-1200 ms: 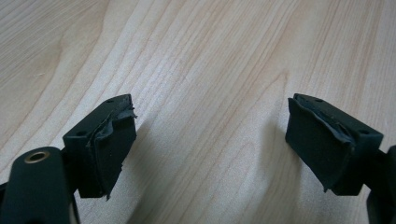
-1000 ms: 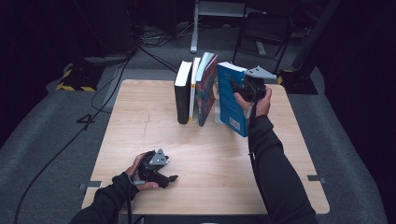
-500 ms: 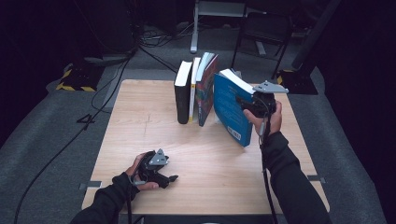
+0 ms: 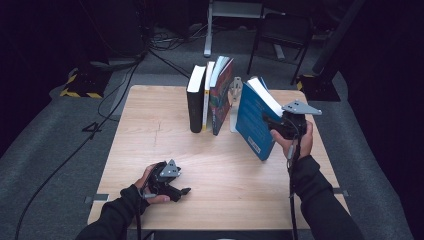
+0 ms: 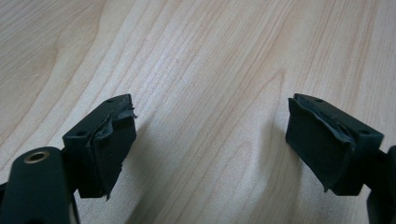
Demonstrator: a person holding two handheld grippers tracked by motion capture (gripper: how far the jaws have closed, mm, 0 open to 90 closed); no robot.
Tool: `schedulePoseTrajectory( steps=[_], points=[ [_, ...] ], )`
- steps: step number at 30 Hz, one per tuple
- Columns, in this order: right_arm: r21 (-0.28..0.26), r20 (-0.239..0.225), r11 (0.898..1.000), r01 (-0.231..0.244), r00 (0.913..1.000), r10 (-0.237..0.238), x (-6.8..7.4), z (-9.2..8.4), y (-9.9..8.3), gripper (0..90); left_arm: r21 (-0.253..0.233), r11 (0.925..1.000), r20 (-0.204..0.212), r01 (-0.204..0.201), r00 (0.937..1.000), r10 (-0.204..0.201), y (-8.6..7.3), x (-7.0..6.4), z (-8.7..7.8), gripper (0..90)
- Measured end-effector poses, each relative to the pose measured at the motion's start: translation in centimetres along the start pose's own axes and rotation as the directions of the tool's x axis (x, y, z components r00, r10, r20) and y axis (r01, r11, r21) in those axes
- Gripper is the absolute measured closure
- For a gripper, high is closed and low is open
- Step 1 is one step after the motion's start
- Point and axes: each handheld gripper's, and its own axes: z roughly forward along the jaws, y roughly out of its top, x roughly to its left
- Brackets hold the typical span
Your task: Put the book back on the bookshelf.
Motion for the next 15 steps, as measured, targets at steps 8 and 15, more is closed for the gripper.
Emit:
schedulePoseTrajectory(
  steps=[8, 15],
  points=[
    [0.011, -0.021, 1.000, -0.015, 0.9996, 0.016, -0.8, -0.4, 0.7, 58.2, 0.000, 1.0000, 0.001, -0.007, 1.0000, 0.007, 0.1, 0.0, 0.1, 15.7],
    [0.039, -0.041, 0.999, -0.011, 0.9991, 0.012, -1.1, -0.1, 1.4, 60.4, -0.001, 1.0000, 0.003, -0.006, 1.0000, 0.006, 0.2, 0.0, 0.2, 15.6]
  ],
)
